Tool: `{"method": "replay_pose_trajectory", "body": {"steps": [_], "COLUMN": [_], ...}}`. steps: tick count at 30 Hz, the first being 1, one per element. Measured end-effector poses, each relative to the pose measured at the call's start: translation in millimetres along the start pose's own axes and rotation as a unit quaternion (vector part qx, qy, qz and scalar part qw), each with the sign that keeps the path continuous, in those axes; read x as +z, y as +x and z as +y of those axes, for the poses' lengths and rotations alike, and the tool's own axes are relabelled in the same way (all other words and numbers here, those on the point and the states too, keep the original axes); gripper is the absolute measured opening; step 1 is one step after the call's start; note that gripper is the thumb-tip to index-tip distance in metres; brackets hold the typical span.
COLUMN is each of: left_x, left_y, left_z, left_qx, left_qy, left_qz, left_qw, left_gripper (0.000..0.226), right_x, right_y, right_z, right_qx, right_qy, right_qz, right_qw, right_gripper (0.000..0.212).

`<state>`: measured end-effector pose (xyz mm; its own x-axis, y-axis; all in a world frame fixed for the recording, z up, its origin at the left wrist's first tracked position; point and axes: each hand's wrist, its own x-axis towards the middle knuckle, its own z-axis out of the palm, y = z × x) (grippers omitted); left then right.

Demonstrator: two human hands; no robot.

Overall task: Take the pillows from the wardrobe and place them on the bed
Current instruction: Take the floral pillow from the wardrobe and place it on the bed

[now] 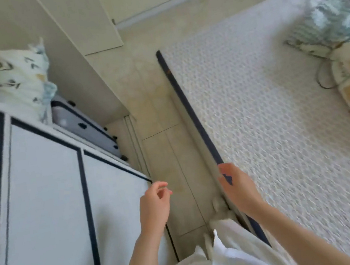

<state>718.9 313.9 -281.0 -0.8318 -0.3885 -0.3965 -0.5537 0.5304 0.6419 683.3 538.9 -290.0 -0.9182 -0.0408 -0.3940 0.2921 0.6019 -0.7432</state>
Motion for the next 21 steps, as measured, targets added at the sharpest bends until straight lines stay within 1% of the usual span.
{"method": "replay_pose_trajectory", "body": {"steps": [5,10,13,16,21], "left_x": [-28.3,-53.4,-68.6,-85.6,-119.4], "left_y": [46.1,103.6,139.6,177.6,222.9], "left_z": [19.8,55.0,77.5,97.2,114.2], "left_qx": [-0.024,-0.058,-0.066,-0.07,-0.085], "left_qy": [-0.016,-0.044,-0.07,-0.085,-0.092], "left_qz": [0.068,0.139,0.176,0.233,0.291], "left_qw": [0.997,0.988,0.98,0.966,0.949], "left_gripper": [0.02,0.02,0.022,0.024,0.028], "right_x": [8.3,4.5,1.6,6.9,28.5], "right_y": [74.6,159.0,209.8,258.7,311.5], "right_z": [-54.1,-110.3,-152.7,-200.3,-271.6], "right_qx": [-0.064,-0.127,-0.177,-0.24,-0.315], "right_qy": [-0.016,-0.054,-0.078,-0.103,-0.119], "right_qz": [-0.057,-0.134,-0.167,-0.187,-0.224], "right_qw": [0.996,0.981,0.967,0.947,0.914], "right_gripper": [0.034,0.033,0.032,0.033,0.033]}}
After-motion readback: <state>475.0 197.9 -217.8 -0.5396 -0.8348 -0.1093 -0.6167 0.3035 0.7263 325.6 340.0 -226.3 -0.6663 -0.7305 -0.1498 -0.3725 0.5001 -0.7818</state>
